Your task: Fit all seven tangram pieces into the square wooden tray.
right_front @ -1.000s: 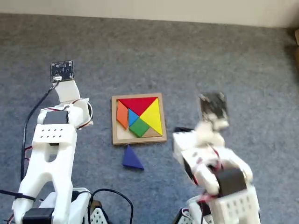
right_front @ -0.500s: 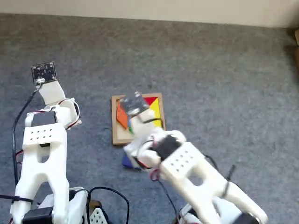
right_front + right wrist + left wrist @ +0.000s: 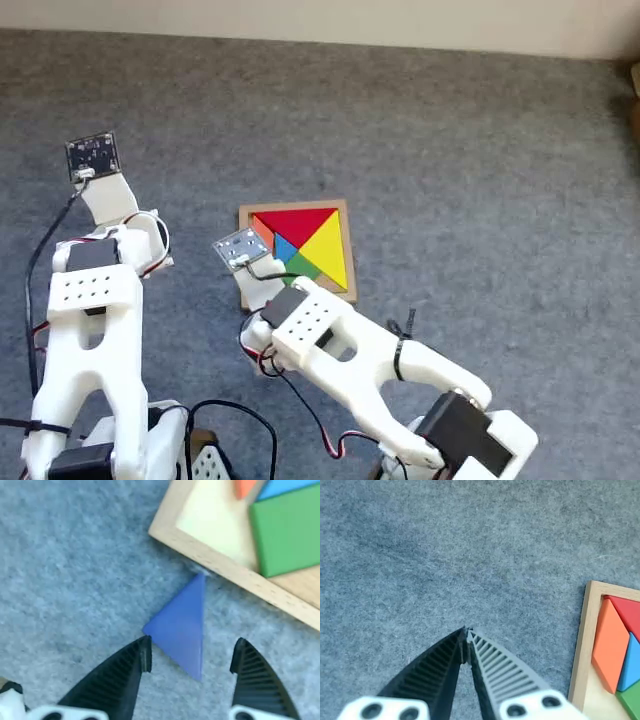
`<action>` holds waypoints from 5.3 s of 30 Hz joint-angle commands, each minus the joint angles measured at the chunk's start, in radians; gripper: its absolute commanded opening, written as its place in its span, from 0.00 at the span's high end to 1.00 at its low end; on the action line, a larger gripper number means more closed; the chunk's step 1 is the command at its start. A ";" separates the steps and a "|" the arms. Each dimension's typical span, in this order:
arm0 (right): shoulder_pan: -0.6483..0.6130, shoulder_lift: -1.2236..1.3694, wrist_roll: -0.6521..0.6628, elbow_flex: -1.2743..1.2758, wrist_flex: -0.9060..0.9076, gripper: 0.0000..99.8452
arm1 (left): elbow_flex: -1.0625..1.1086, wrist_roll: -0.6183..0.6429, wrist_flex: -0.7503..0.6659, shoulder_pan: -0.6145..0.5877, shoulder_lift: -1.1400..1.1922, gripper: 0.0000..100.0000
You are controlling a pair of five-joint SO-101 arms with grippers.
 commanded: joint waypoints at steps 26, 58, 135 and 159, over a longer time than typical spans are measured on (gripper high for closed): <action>-0.045 0.122 -0.003 -0.062 -0.073 0.78 | -0.058 0.009 -0.011 -0.012 -0.036 0.99; 0.151 -0.197 0.453 -0.018 -0.054 0.91 | -0.053 0.009 -0.012 -0.012 -0.036 0.99; 0.213 -0.039 0.580 0.114 -0.475 0.99 | -0.053 0.008 -0.015 -0.008 -0.035 0.99; 0.266 -0.035 0.577 0.064 -0.479 0.99 | -0.053 0.008 -0.015 -0.007 -0.035 0.99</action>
